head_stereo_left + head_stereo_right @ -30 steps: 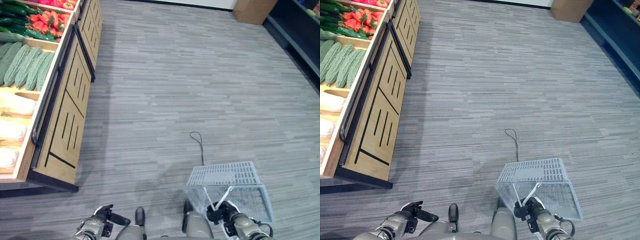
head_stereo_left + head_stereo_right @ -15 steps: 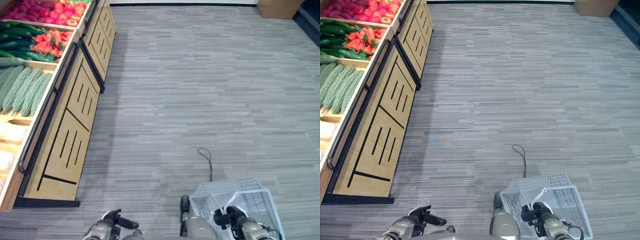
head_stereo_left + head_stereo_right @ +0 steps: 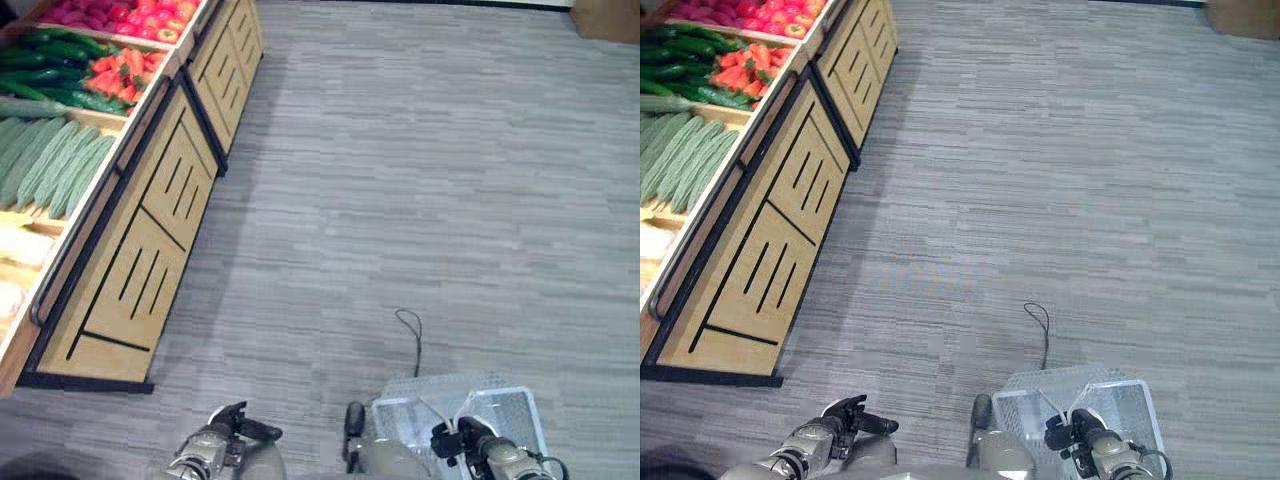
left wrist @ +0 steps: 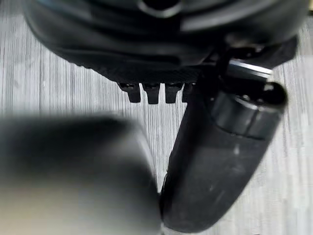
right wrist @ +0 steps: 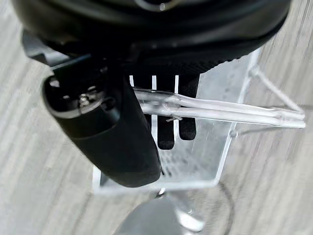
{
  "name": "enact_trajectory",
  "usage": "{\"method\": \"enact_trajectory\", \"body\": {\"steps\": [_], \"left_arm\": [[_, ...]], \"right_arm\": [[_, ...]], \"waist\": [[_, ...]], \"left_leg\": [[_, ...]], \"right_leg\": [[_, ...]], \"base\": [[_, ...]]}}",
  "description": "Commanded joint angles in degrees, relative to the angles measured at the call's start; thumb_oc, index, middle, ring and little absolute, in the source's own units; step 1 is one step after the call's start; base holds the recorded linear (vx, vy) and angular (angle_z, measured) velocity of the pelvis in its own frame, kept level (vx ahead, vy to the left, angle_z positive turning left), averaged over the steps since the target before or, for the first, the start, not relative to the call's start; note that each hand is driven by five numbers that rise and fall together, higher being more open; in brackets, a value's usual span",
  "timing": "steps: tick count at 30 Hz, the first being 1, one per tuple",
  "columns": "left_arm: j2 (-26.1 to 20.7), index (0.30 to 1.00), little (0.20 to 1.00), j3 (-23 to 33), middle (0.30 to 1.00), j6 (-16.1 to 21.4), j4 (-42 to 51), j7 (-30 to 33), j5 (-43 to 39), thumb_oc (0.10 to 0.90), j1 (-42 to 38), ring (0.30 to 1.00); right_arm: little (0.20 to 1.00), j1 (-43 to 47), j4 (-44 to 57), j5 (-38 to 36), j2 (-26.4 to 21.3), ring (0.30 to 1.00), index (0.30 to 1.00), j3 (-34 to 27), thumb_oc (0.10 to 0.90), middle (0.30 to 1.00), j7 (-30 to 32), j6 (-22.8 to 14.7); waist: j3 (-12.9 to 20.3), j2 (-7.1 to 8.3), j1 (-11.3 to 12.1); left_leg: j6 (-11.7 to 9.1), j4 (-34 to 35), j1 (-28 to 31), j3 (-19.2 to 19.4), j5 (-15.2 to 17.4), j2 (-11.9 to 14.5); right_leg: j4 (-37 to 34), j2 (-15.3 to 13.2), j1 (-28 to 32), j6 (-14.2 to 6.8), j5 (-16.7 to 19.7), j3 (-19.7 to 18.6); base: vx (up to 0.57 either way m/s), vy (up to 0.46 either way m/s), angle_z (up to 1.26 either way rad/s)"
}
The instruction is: Get the vegetables into the basket
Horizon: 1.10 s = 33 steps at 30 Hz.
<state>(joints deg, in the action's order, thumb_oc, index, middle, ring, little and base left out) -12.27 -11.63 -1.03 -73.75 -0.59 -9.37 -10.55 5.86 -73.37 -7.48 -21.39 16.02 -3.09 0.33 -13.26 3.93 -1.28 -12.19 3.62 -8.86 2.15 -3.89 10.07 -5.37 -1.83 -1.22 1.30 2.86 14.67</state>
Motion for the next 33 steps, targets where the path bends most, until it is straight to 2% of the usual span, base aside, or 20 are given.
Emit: {"method": "enact_trajectory", "body": {"steps": [1, 3, 5, 8, 10, 11, 13, 16, 19, 20, 21, 24, 26, 27, 31, 33], "left_arm": [[-2.56, 1.000, 1.000, -1.67, 1.000, -0.04, 0.16, 0.43, 0.48, 0.900, 0.32, 1.000], [-2.68, 1.000, 1.000, -1.69, 1.000, -0.04, -0.11, 0.53, 0.92, 0.900, 0.71, 1.000], [-2.85, 1.000, 1.000, -0.93, 1.000, 0.02, -0.29, -0.02, 0.58, 0.900, 1.71, 1.000], [-3.37, 1.000, 1.000, -1.04, 1.000, 0.10, -0.26, -0.17, 1.53, 0.900, 2.15, 1.000], [-3.91, 1.000, 1.000, -0.62, 1.000, 0.10, -0.28, 0.09, 1.66, 0.900, 2.32, 1.000], [-4.38, 1.000, 1.000, -0.05, 1.000, 0.21, -0.13, 0.47, 1.37, 0.900, 2.54, 1.000], [-4.99, 1.000, 1.000, 0.19, 1.000, 0.18, -0.04, 0.63, 1.42, 0.900, 2.44, 1.000], [-5.19, 1.000, 1.000, 0.24, 1.000, 0.29, -0.03, 0.70, 1.26, 0.900, 2.21, 1.000], [-5.37, 1.000, 1.000, 0.34, 1.000, 0.51, 0.47, 0.57, 0.83, 0.900, 1.95, 1.000], [-5.46, 1.000, 1.000, 0.53, 1.000, 0.57, 0.34, 0.54, 0.77, 0.900, 1.94, 1.000], [-5.38, 1.000, 1.000, 0.68, 1.000, 0.53, 0.28, 0.49, 0.58, 0.900, 2.07, 1.000], [-5.30, 1.000, 1.000, 0.69, 1.000, 0.54, 0.21, 0.38, 0.46, 0.900, 1.94, 1.000], [-5.57, 1.000, 1.000, 0.84, 1.000, 0.54, 0.30, 0.42, 0.07, 0.900, 1.63, 1.000], [-5.91, 1.000, 1.000, 0.72, 1.000, 0.67, 0.52, 0.60, -0.02, 0.900, 1.22, 1.000], [-5.82, 1.000, 1.000, -0.30, 1.000, 0.75, 0.61, -0.02, 0.72, 0.900, 0.12, 1.000], [-5.72, 1.000, 1.000, -0.30, 1.000, 0.77, 0.54, 0.00, 0.65, 0.900, -0.06, 1.000]], "right_arm": [[0.300, -3.26, 2.08, -0.29, -2.26, 0.300, 0.300, -0.34, 0.400, 0.300, 0.03, -0.79], [0.300, -3.04, 1.44, -0.23, -2.06, 0.300, 0.300, -0.59, 0.400, 0.300, -0.07, -0.66], [0.300, -2.72, 1.18, 0.46, -1.21, 0.300, 0.300, -0.15, 0.400, 0.300, -0.43, -0.40], [0.300, -2.93, 1.80, 0.35, 0.00, 0.300, 0.300, -0.33, 0.400, 0.300, -0.71, -0.45], [0.300, -2.64, 2.34, 0.30, 0.79, 0.300, 0.300, -0.03, 0.400, 0.300, -0.79, -0.38], [0.300, -2.16, 2.61, 0.30, 1.35, 0.300, 0.300, 0.09, 0.400, 0.300, -0.68, -0.33], [0.300, -1.92, 3.04, 0.18, 1.79, 0.300, 0.300, 0.25, 0.400, 0.300, -0.70, -0.27], [0.300, -1.74, 2.94, 0.05, 1.99, 0.300, 0.300, 0.33, 0.400, 0.300, -0.63, -0.18], [0.300, -1.73, 2.72, 0.01, 2.02, 0.300, 0.300, 0.11, 0.400, 0.300, -0.74, -0.18], [0.300, -1.68, 2.88, -0.10, 1.96, 0.300, 0.300, 0.09, 0.400, 0.300, -0.91, -0.21], [0.300, -1.66, 3.05, -0.01, 1.88, 0.300, 0.300, 0.35, 0.400, 0.300, -1.06, -0.21], [0.300, -1.62, 3.17, -0.25, 1.70, 0.300, 0.300, 0.31, 0.400, 0.300, -1.02, -0.27], [0.300, -1.17, 3.63, -0.84, 1.61, 0.300, 0.300, 0.20, 0.400, 0.300, -0.97, -0.37], [0.300, -0.85, 3.99, -0.92, 1.68, 0.300, 0.300, 0.54, 0.400, 0.300, -0.94, -0.51], [0.300, -1.11, 4.40, -1.46, 1.29, 0.300, 0.300, 0.68, 0.400, 0.300, -1.55, -0.65], [0.300, -1.27, 4.36, -1.48, 1.23, 0.300, 0.300, 0.71, 0.400, 0.300, -1.63, -0.65]], "waist": [[0.37, -1.38, 1.85], [0.92, -1.50, 2.62], [1.81, -1.25, 3.18], [2.14, -0.28, 3.36], [2.16, 0.28, 3.57], [2.05, 0.73, 3.74], [1.97, 1.28, 3.80], [1.84, 1.66, 3.74], [1.84, 2.69, 3.96], [1.86, 3.07, 4.09], [1.70, 2.90, 4.23], [1.42, 2.85, 4.15], [0.66, 2.45, 3.51], [-0.41, 2.18, 2.72], [-1.69, 1.45, 0.44], [-1.82, 1.25, 0.10]], "left_leg": [[3.52, -0.66, -2.75, -0.51, -6.23, -1.21], [3.52, -1.16, -3.33, -0.11, -6.87, -1.36], [4.61, -3.64, -1.87, -0.95, -4.00, -2.74], [6.61, -5.34, -1.26, 0.73, -1.38, -4.98], [7.62, -5.13, -0.34, 2.31, -0.27, -5.76], [8.33, -4.15, 0.91, 3.94, 0.46, -6.32], [8.97, -3.28, 1.74, 4.83, 1.11, -7.00], [9.38, -3.10, 2.09, 5.02, 1.55, -7.55], [10.61, -4.37, 2.12, 4.43, 3.91, -9.42], [11.17, -4.70, 2.39, 4.38, 4.50, -10.11], [11.82, -4.66, 3.04, 3.90, 5.09, -10.65], [11.94, -4.60, 3.96, 2.98, 5.84, -11.45], [11.99, -4.69, 4.91, 1.52, 6.56, -11.63], [12.02, -5.14, 6.03, -0.15, 7.04, -11.65], [11.79, -4.59, 9.44, -4.90, 8.41, -12.23], [11.60, -4.82, 10.21, -5.88, 8.93, -12.30]], "right_leg": [[4.86, -4.02, 0.84, -8.81, -3.16, -7.89], [5.09, -4.49, 2.73, -9.32, -4.41, -9.15], [6.04, -5.68, 3.77, -10.21, -5.20, -10.86], [8.23, -7.93, 3.12, -11.64, -4.57, -12.72], [9.30, -8.85, 1.67, -12.45, -3.41, -13.68], [9.59, -9.71, 0.26, -13.26, -1.62, -13.75], [9.24, -10.21, -0.89, -13.94, 0.41, -13.54], [9.06, -10.59, -1.17, -14.24, 1.57, -13.58], [9.06, -11.66, -1.22, -15.14, 3.89, -13.62], [11.13, -12.19, -1.79, -15.56, 5.84, -13.80], [13.78, -11.98, -2.31, -15.33, 5.94, -14.31], [13.94, -12.55, -3.57, -14.96, 7.85, -14.32], [12.40, -12.48, -6.83, -14.20, 9.38, -14.60], [10.24, -11.73, -10.42, -14.30, 9.75, -15.45], [6.60, -9.08, -13.00, -14.76, 8.60, -17.44], [6.15, -8.62, -12.82, -14.70, 8.55, -17.17]], "base": [[0.34, 0.193, -0.05], [0.21, 0.177, -0.61], [0.24, 0.260, -0.76], [0.16, 0.255, -0.88], [0.10, 0.266, -0.54], [0.09, 0.238, -0.76], [0.08, 0.184, -0.59], [0.07, 0.124, -0.10], [0.09, 0.146, -0.06], [0.10, 0.207, -0.05], [0.06, 0.143, 0.01], [0.11, 0.086, 0.02], [0.18, -0.003, 0.13], [0.26, -0.018, 0.25], [0.27, -0.010, 0.69], [0.19, -0.019, 1.12]]}}
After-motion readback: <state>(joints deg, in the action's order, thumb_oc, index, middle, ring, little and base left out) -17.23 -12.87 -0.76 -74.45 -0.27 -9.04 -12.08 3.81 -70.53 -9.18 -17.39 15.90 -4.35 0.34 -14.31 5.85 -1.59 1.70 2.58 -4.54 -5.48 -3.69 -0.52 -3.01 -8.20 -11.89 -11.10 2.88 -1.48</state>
